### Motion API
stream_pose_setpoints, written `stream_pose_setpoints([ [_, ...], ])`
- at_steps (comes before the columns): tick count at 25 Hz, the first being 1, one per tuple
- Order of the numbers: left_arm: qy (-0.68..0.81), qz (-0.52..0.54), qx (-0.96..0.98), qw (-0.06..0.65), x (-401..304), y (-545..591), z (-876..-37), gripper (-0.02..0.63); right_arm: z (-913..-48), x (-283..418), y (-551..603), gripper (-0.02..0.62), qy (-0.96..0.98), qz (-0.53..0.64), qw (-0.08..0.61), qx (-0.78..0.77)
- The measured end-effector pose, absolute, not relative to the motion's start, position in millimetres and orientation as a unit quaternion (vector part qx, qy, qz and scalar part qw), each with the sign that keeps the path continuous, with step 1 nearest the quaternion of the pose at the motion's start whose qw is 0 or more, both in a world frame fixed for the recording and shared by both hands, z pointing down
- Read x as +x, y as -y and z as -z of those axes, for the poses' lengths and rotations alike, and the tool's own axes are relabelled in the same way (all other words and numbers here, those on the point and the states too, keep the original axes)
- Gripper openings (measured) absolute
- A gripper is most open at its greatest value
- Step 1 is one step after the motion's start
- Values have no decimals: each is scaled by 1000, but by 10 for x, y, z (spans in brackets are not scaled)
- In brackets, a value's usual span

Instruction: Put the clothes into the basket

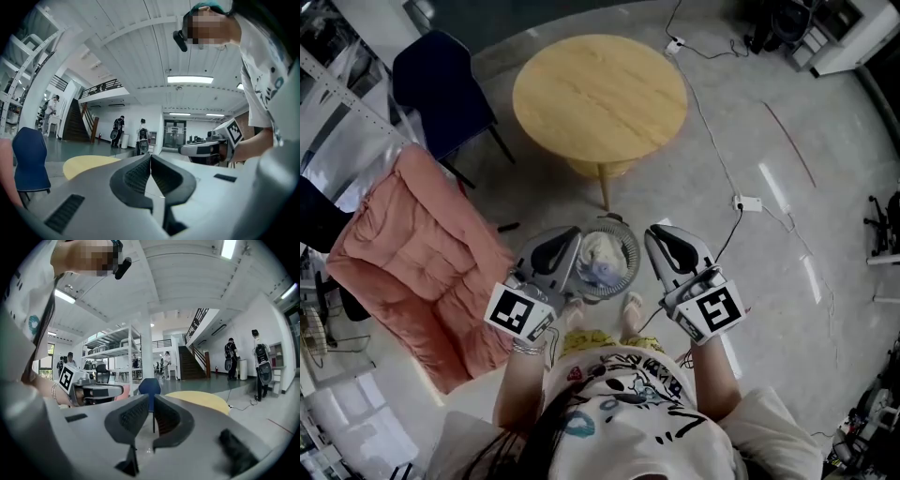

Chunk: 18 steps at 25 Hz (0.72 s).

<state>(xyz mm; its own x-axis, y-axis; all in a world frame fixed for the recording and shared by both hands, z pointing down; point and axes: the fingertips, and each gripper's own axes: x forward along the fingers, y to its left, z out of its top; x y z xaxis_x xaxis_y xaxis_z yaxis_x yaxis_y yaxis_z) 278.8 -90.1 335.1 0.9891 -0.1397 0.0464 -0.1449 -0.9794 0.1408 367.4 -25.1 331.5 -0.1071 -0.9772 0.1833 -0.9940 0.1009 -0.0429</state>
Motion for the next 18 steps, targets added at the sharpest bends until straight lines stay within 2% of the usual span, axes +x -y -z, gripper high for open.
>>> stream_pose_setpoints([
  [7, 73, -28, 993, 84, 2702, 910, -3150, 12, -2996, 3700, 205, 43, 735, -61, 52, 673],
  [18, 78, -11, 995, 57, 2561, 874, -2743, 12, -2621, 3677, 124, 43, 736, -17, 61, 674],
])
